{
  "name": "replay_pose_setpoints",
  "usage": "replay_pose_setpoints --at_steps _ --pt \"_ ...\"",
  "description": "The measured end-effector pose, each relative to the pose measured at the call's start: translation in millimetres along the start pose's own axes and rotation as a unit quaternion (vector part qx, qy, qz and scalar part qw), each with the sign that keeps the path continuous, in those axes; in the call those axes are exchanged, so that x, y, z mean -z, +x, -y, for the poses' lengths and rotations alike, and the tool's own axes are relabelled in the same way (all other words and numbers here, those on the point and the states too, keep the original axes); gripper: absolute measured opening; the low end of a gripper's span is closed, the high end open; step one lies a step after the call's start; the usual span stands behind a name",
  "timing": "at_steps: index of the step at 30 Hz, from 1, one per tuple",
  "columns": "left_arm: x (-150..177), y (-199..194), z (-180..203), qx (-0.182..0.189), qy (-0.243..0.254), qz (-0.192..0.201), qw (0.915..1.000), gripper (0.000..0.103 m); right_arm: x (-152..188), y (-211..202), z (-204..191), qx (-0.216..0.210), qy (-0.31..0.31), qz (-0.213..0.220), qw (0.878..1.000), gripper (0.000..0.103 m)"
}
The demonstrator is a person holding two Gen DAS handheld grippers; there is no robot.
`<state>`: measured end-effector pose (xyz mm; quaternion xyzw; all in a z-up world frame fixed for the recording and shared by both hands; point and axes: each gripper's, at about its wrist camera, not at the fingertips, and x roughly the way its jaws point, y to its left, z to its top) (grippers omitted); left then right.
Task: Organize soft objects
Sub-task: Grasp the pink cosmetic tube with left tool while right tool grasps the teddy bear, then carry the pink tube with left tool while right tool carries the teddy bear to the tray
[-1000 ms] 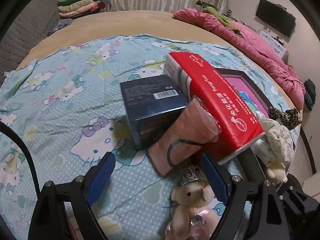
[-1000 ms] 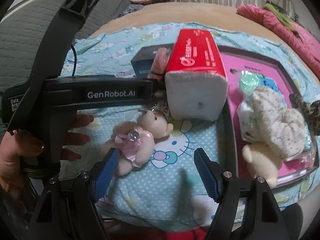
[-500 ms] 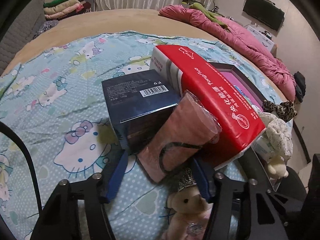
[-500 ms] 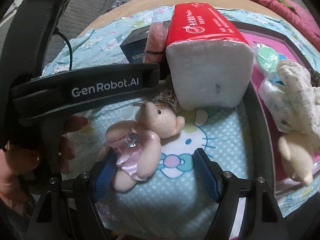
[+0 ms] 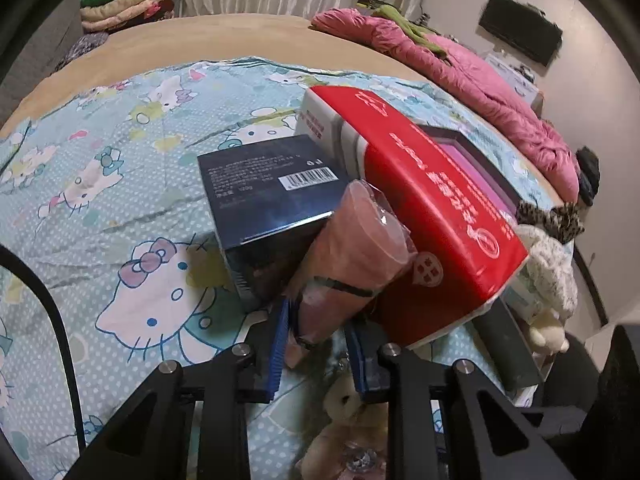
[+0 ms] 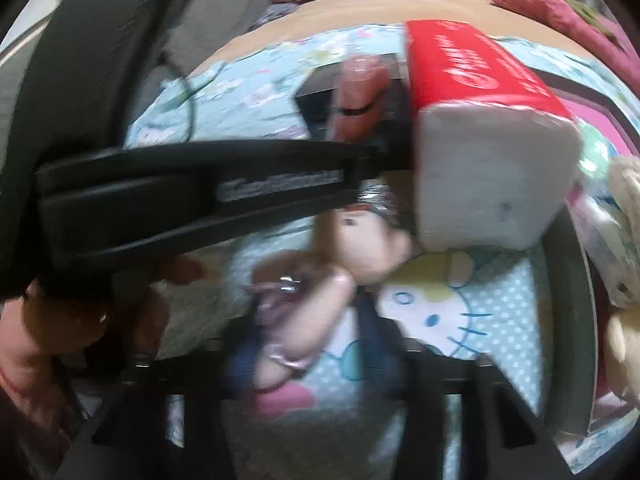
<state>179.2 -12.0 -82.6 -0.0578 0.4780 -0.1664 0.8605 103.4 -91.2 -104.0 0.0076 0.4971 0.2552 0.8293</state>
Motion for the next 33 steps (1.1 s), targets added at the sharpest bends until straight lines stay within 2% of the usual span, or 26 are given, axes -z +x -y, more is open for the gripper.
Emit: replay_pose_setpoints --at_steps 4,10,19,33 --pt "0.9 -1.0 -5.2 0.014 -0.013 0.006 0.9998 0.024 1.7 -3.0 4.3 -0.009 -0.001 -0.002 1.0 0.031" --pt "1.0 -9.3 -0.5 0.02 -0.013 0.019 0.9995 0.015 7.8 -22.4 11.1 -0.008 -0.013 -0.001 1.0 0.028" --pt "7.0 -23.4 2.6 0.015 -0.027 0.027 0.9992 0.012 17.6 -58.0 21.7 0.004 -0.027 0.013 1.0 0.027" --pt "9.2 -90.4 41.3 -0.016 -0.01 0.068 0.9975 0.012 13.9 -117.4 23.6 0.006 -0.049 0.083 0.995 0.026"
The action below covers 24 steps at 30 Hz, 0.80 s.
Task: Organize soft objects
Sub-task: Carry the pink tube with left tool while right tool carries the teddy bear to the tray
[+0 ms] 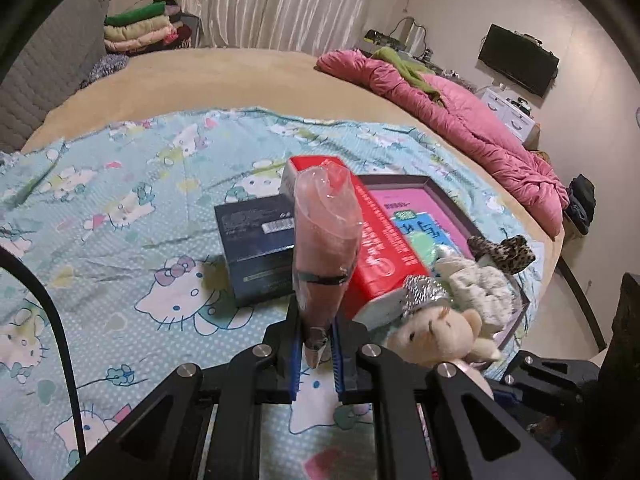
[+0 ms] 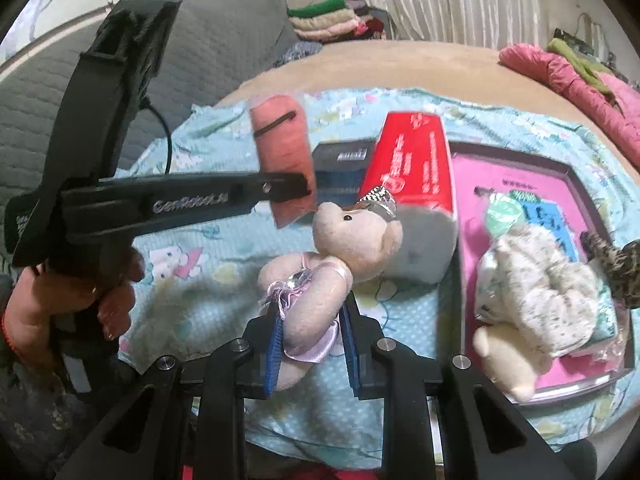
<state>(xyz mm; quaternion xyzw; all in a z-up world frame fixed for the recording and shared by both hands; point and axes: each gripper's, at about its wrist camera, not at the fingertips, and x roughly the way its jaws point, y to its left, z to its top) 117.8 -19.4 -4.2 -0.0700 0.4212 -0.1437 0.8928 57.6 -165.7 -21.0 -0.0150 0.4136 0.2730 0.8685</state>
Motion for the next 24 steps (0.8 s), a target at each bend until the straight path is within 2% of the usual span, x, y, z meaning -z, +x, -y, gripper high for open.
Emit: replay_pose_setpoints --at_steps 4,13,24 --pt "-2.5 -16.6 16.4 0.0 0.01 0.01 0.9999 0.012 3.5 -32.1 -0.3 0.009 -0.002 0.028 1.0 0.026" --pt "-11.9 -43.4 52.2 0.003 0.033 0.028 0.9991 0.012 -14.5 -63.7 13.1 0.038 -0.006 0.091 0.995 0.026" --pt "-26.2 -47.7 102.4 0.025 0.063 0.028 0.9973 0.012 -22.4 -108.2 53.0 0.056 0.032 0.137 0.988 0.026"
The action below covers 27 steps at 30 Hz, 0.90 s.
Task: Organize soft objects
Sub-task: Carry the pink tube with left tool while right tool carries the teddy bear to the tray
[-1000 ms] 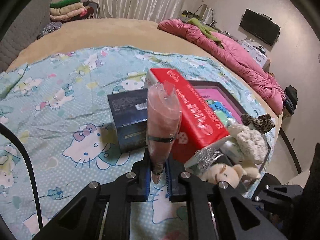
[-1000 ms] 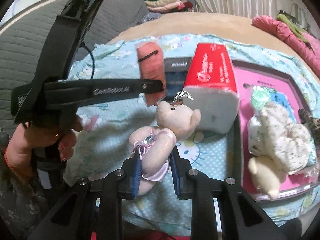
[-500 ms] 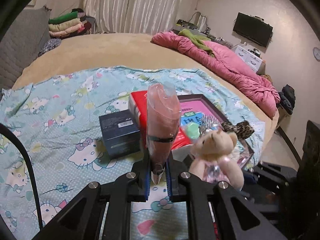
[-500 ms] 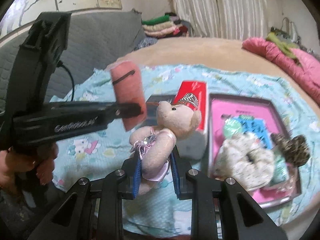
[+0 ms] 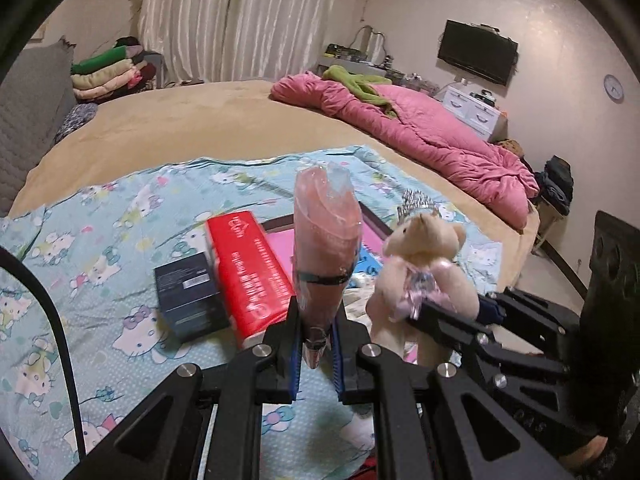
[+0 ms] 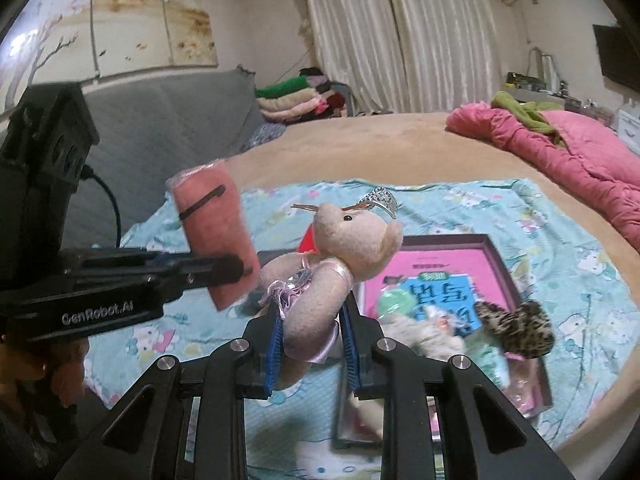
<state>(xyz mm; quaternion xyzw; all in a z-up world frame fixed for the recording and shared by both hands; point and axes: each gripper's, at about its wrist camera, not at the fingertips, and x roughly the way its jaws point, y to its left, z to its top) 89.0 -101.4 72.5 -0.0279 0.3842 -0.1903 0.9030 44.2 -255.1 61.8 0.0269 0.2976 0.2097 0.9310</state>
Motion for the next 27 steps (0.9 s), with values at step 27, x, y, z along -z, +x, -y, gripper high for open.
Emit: replay_pose_setpoints --at_steps 27 --pt "-9.7 87.1 79.2 0.019 0.058 -0.081 0.9948 0.012 2.9 -16.5 100.2 0.096 0.031 0.018 0.995 0.026"
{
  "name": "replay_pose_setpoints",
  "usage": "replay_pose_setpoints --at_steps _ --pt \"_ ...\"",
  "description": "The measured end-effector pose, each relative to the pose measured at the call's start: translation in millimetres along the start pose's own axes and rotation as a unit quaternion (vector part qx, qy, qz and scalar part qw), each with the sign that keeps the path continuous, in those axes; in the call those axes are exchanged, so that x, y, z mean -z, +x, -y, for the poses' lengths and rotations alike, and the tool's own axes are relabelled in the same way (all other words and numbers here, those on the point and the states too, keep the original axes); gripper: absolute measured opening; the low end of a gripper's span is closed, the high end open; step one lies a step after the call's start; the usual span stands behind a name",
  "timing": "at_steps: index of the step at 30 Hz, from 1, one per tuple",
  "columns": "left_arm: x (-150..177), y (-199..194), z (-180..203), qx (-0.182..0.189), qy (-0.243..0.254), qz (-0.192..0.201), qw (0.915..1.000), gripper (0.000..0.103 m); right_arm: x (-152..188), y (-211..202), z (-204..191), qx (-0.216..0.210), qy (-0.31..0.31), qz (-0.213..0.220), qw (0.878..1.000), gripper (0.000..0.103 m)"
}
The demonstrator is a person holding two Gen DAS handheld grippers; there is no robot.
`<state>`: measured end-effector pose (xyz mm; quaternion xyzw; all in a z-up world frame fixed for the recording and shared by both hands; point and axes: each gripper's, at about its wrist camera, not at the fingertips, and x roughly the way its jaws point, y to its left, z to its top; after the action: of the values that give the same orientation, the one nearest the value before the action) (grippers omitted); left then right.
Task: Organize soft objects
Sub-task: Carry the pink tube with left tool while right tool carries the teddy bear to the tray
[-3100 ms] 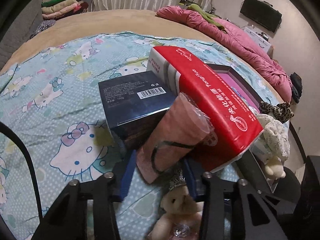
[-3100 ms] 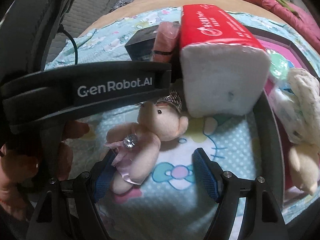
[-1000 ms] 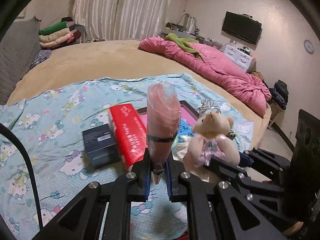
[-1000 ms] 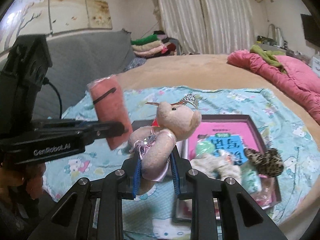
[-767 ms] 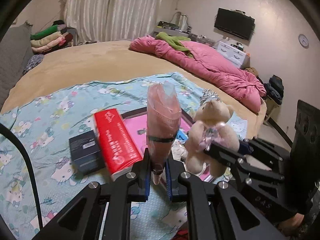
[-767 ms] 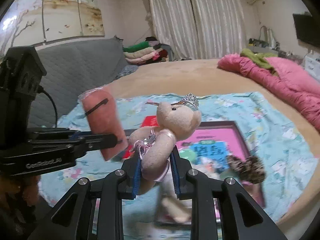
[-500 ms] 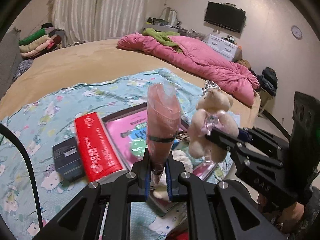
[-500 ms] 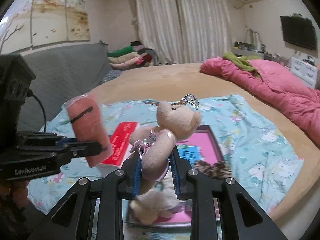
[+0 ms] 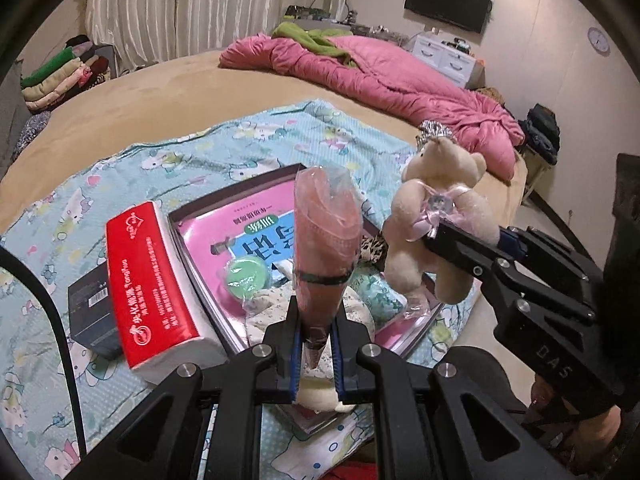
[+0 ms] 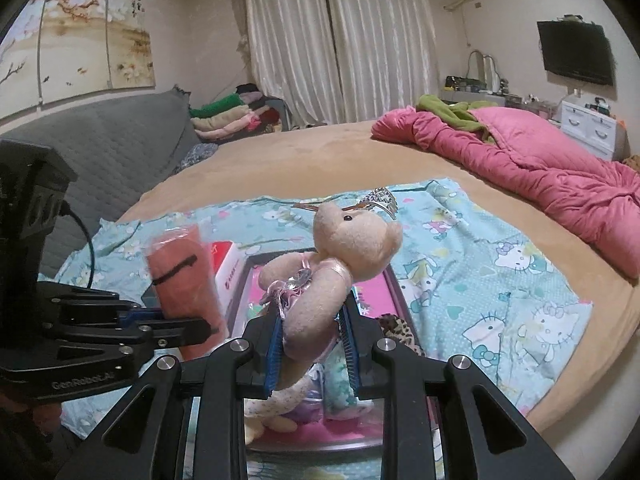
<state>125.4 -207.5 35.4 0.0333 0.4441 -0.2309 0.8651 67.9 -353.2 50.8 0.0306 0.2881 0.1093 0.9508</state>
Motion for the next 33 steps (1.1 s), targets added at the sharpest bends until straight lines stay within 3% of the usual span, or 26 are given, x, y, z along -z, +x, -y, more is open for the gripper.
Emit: replay_pose_setpoints --at_steps 17,33 --pt "4.7 49.6 7.5 -0.004 0.001 -0.045 0.999 0.013 17.4 20.3 19.1 0.001 0.019 -0.022 1.0 0.027" --pt "4.3 67.4 -12.4 0.005 -0.034 -0.051 0.9981 0.013 27.2 44.1 13.1 -0.016 -0.004 -0.046 0.999 0.027"
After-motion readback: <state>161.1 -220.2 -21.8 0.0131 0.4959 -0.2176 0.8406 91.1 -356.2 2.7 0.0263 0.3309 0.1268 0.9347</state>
